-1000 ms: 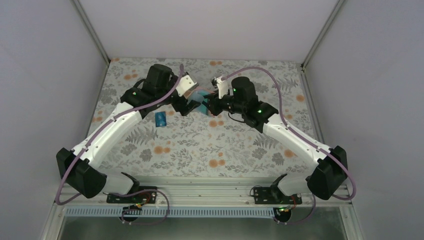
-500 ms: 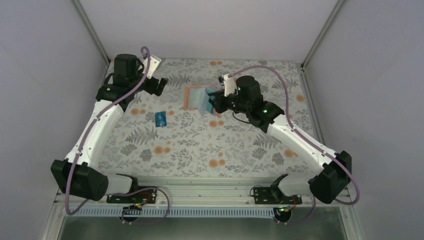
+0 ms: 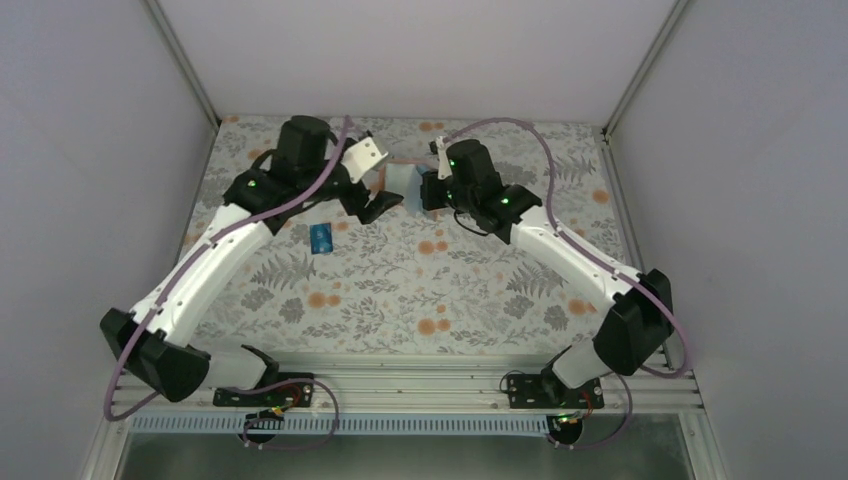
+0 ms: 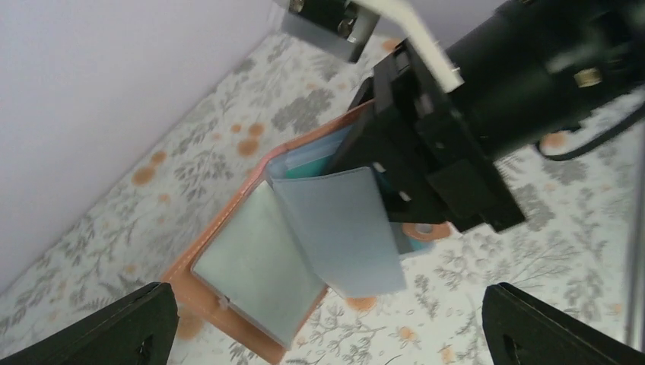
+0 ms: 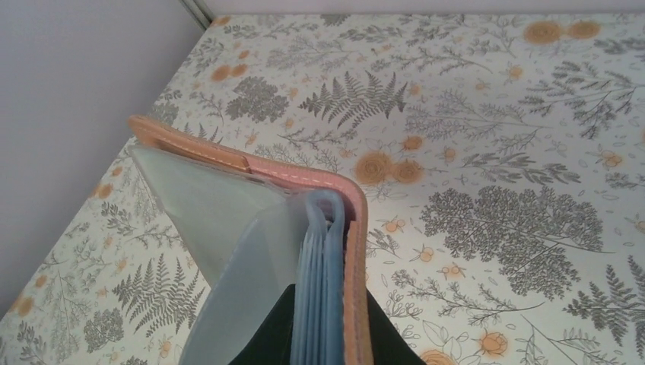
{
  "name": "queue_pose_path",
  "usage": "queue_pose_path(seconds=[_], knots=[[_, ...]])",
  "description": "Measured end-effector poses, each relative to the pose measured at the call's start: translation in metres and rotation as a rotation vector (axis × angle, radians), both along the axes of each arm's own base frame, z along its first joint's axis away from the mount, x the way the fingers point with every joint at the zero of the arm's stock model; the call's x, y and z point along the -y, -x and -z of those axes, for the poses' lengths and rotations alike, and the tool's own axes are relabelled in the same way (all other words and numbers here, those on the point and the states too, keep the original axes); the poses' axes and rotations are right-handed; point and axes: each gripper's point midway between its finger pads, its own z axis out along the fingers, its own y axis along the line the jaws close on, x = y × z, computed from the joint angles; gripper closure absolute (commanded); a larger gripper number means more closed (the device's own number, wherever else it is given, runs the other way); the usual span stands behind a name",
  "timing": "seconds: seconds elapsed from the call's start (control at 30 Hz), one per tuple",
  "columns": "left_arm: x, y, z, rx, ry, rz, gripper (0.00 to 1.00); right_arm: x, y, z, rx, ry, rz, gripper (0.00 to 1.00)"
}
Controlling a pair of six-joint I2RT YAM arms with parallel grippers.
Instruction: Take the credit cards out of the card holder
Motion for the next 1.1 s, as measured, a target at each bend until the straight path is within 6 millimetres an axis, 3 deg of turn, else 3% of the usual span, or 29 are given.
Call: queue_pose_path(seconds=[0.13,0.23,0.37,0.7,0.9,1.1], knots=[[0.008,-0.025,0.036,-0.034,-0.095,-0.089,0.00,-0.011,-0.001,0.011,-0.045,-0.026,-0.021,0.96],[0.005,-0.046,0.067,-0.058,-0.175,-0.175,0.00,-0.023,0.001,0.006,-0.061,-0.087,-0.057,0.96],[-0.006,-0.058,0.085,-0.058,-0.224,-0.254,0.00,-0.032,0.002,-0.005,-0.058,-0.157,-0.081,0.96],[-0.013,-0.062,0.081,-0.056,-0.200,-0.266,0.00,-0.038,0.002,-0.010,-0.076,-0.231,-0.093,0.96],[-0.036,-0.073,0.079,-0.104,-0.136,-0.267,0.00,-0.045,0.011,-0.017,-0.069,-0.256,-0.180,0.96],[-0.042,-0.059,0.063,-0.050,-0.124,-0.203,0.00,-0.029,0.015,-0.031,-0.024,-0.232,-0.173,0.96]])
